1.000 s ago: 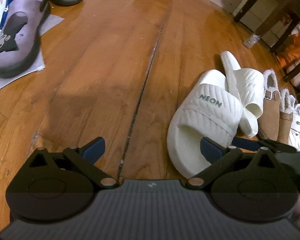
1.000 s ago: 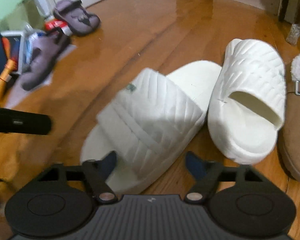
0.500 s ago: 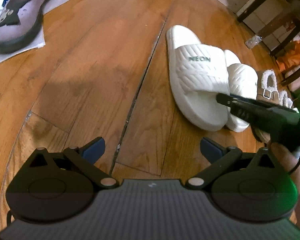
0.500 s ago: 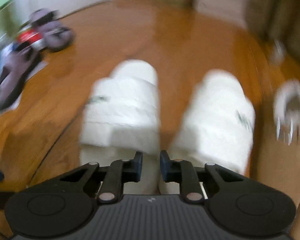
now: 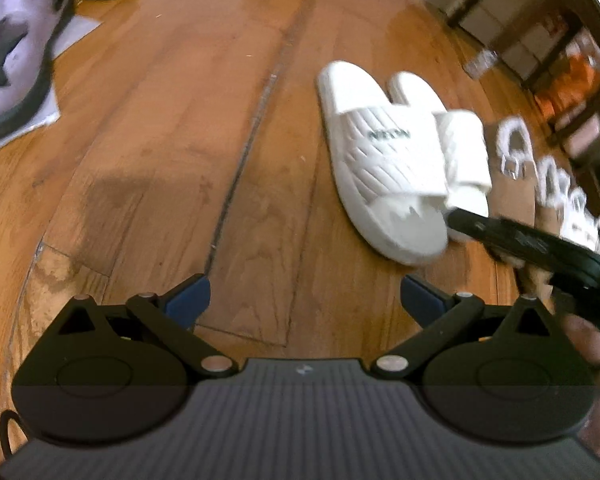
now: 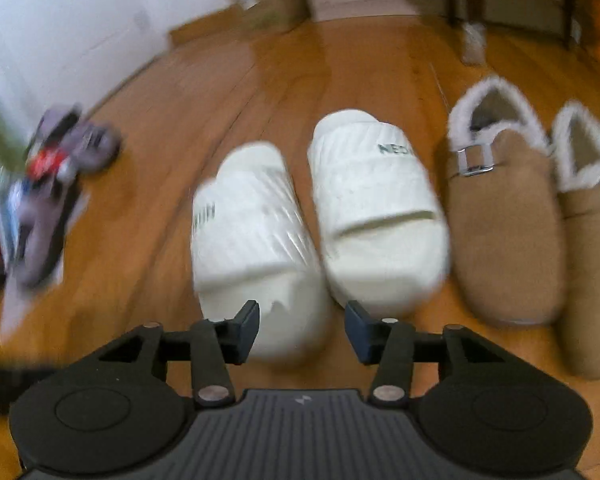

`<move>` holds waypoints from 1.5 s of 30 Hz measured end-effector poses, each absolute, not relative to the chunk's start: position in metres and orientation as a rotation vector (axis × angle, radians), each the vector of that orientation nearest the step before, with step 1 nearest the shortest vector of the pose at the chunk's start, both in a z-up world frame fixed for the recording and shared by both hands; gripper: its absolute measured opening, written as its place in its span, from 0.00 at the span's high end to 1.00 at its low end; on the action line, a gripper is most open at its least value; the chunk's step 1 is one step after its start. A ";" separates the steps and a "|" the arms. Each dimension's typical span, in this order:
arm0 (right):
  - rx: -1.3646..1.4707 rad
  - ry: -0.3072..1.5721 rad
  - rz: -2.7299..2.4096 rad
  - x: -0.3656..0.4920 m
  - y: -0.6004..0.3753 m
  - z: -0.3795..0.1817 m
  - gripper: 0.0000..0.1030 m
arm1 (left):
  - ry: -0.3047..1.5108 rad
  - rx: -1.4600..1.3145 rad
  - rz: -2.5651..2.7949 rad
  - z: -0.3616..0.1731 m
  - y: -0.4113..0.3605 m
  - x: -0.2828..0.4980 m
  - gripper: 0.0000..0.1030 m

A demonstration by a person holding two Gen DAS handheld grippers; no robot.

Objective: Organize scattered shoes

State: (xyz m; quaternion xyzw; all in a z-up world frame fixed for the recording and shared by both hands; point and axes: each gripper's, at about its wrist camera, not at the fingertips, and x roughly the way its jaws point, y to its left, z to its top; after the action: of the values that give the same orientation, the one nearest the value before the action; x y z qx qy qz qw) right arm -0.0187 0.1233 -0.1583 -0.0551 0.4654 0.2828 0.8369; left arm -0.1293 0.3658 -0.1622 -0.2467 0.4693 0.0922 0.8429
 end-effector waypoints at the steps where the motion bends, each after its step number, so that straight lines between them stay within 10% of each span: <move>1: -0.148 1.003 0.590 -0.020 0.111 -0.154 0.34 | 1.008 -0.492 0.188 -0.160 0.355 -0.128 0.00; 8: -0.463 1.152 0.321 -0.038 -0.017 -0.117 0.25 | 1.098 -0.308 0.059 -0.146 0.239 -0.112 0.00; 20: -0.164 0.992 0.120 -0.076 -0.130 -0.055 0.12 | 1.113 -0.078 -0.122 -0.098 0.034 -0.097 0.00; 45: -0.084 0.964 0.066 -0.091 -0.149 -0.051 0.06 | 1.064 -0.071 0.061 -0.095 -0.007 -0.099 0.00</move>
State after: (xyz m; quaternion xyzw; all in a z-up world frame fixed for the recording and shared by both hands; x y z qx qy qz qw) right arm -0.0907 -0.1489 -0.0511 -0.0403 0.4633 0.0319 0.8847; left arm -0.0990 -0.0073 -0.0952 -0.0338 0.5070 0.0290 0.8608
